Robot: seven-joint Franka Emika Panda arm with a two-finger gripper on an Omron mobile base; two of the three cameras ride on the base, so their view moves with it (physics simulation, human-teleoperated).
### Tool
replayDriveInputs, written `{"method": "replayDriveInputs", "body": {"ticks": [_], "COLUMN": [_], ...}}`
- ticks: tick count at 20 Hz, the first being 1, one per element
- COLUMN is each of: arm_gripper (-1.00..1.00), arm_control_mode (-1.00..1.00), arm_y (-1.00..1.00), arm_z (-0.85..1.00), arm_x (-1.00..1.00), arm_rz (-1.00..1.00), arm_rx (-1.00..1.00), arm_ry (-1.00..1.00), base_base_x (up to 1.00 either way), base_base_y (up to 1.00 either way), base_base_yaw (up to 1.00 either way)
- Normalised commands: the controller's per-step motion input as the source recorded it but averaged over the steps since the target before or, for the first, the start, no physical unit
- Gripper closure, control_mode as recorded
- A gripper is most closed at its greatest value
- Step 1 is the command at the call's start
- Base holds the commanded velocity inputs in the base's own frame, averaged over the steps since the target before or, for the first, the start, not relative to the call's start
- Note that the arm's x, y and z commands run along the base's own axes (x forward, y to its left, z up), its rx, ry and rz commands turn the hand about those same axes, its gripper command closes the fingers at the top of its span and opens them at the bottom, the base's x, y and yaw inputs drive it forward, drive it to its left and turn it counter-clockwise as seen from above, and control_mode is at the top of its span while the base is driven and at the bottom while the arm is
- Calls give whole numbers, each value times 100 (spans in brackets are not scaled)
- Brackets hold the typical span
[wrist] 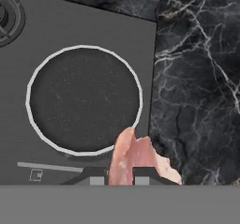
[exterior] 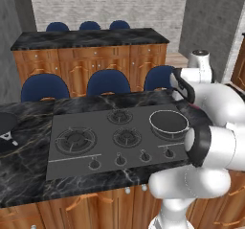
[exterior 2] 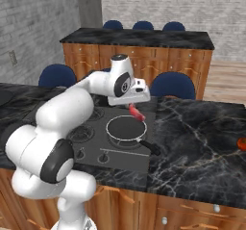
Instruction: Place both pans onto different burners. Then place the tomato and the steak on different pans.
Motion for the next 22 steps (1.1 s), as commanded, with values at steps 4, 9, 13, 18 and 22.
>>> {"method": "replayDriveInputs", "body": {"ticks": [4, 9, 13, 18, 22], "arm_gripper": [100, 100, 100, 100, 100], "arm_control_mode": [-100, -100, -100, -100, -100], "arm_y": [23, 16, 13, 8, 0], "arm_z": [-10, -31, -49, -36, -29], "arm_x": [37, 25, 14, 22, 24], "arm_rz": [0, 0, 0, 0, 0], "arm_rx": [8, 4, 0, 0, 0], "arm_ry": [1, 0, 0, 0, 0], "base_base_x": [0, 0, 0, 0, 0], "base_base_y": [0, 0, 0, 0, 0], "base_base_yaw": [0, 0, 0, 0, 0]}}
